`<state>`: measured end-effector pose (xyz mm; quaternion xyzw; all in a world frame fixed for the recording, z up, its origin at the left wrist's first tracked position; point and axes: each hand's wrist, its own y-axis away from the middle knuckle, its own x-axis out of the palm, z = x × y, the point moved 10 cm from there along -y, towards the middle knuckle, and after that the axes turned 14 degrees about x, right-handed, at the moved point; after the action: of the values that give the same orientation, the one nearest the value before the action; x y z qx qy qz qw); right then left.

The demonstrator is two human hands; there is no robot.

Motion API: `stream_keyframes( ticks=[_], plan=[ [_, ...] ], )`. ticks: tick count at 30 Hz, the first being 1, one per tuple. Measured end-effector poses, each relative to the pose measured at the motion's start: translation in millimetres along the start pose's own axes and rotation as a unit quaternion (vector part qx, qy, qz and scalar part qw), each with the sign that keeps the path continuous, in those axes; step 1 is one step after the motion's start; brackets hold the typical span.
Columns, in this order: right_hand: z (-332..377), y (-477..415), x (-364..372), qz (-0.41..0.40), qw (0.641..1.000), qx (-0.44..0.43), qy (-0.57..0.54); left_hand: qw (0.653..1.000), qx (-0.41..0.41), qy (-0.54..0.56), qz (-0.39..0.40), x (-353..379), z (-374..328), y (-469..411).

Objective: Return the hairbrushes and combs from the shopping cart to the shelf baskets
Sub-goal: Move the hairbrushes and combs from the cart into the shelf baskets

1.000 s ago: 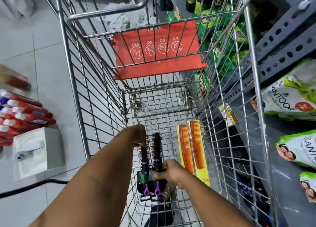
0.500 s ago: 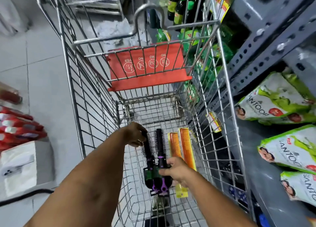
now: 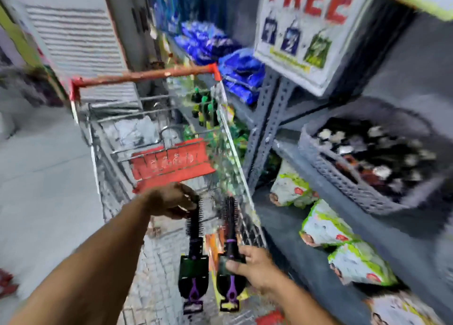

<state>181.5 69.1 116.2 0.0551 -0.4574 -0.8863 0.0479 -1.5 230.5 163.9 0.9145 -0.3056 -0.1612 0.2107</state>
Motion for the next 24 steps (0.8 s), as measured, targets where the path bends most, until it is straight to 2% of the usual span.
stream_keyframes(
  ticks=[7,11,15,20,24],
  plan=[
    [30,166,-84,-0.054,0.982,-0.150,-0.097,0.991,0.121,0.002,0.048,74,-161,34],
    [15,262,-158,-0.121,0.960,-0.207,-0.144,0.979,0.173,0.045,0.094,166,-249,48],
    [-13,333,-229,-0.216,0.926,-0.232,-0.204,0.965,0.208,0.015,0.158,268,-320,59],
    [-51,384,-310,-0.313,0.890,-0.228,-0.240,0.956,0.240,-0.003,0.167,367,-380,46],
    [-79,392,-366,-0.382,0.863,-0.190,-0.270,0.955,0.248,-0.016,0.164,409,-412,13]
  ],
)
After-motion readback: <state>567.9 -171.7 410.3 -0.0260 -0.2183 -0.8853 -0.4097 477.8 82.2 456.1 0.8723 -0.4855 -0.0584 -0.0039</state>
